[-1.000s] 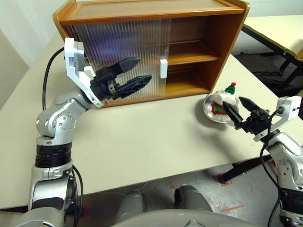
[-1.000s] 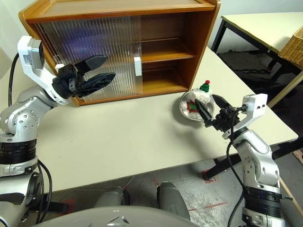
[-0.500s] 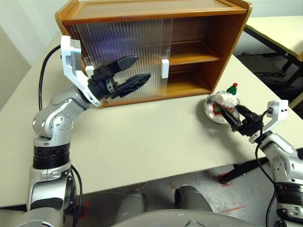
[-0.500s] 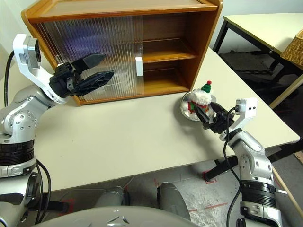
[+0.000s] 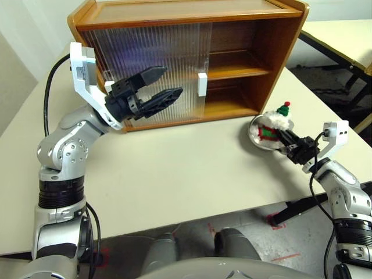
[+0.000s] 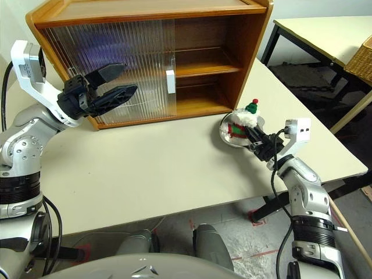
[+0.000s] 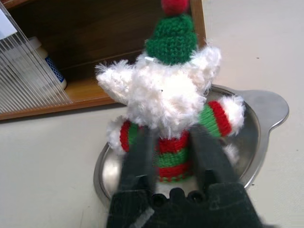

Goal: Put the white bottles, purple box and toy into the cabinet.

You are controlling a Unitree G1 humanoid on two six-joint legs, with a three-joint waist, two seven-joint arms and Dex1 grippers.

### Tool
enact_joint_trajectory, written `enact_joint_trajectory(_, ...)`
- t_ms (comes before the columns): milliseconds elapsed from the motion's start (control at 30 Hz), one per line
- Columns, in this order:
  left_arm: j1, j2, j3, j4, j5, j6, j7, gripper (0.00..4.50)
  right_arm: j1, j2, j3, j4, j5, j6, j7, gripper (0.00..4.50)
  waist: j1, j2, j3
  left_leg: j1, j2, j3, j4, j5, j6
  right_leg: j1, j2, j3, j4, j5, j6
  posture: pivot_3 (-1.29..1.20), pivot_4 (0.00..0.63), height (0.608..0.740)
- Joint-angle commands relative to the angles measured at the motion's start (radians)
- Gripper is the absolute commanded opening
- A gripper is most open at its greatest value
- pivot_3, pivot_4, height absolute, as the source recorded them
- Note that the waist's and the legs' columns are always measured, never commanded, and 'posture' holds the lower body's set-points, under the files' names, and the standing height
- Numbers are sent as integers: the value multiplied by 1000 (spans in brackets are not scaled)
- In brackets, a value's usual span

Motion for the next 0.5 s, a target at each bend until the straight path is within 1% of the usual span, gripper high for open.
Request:
enact_joint_trajectory(33, 4, 6, -3, -18, 2, 6, 1, 4500, -15, -4, 10, 9, -2, -15, 1, 12, 0, 0, 0, 0, 0, 0, 0, 0, 0, 0, 0, 0, 0, 0, 0, 52, 0, 740)
enact_joint_trajectory(233, -12, -3, -17, 9, 12, -5, -14, 4500, -15, -10, -15, -40, 29, -4, -2, 12, 0, 0, 0, 0, 0, 0, 0, 0, 0, 0, 0, 0, 0, 0, 0, 15, 0, 740)
enact_joint_trajectory(333, -23, -11, -27, 29, 18, -13, -29, 4500, -1, -20, -30, -101, 52, 18, -10, 12, -1, 0, 0, 0, 0, 0, 0, 0, 0, 0, 0, 0, 0, 0, 0, -11, 0, 740)
enact_joint_trajectory(500, -41, -33, -49, 62, 31, -28, -58, 4500, 18, -49, -58, -265, 128, 76, -13, 12, -3, 0, 0, 0, 0, 0, 0, 0, 0, 0, 0, 0, 0, 0, 0, -40, 0, 740)
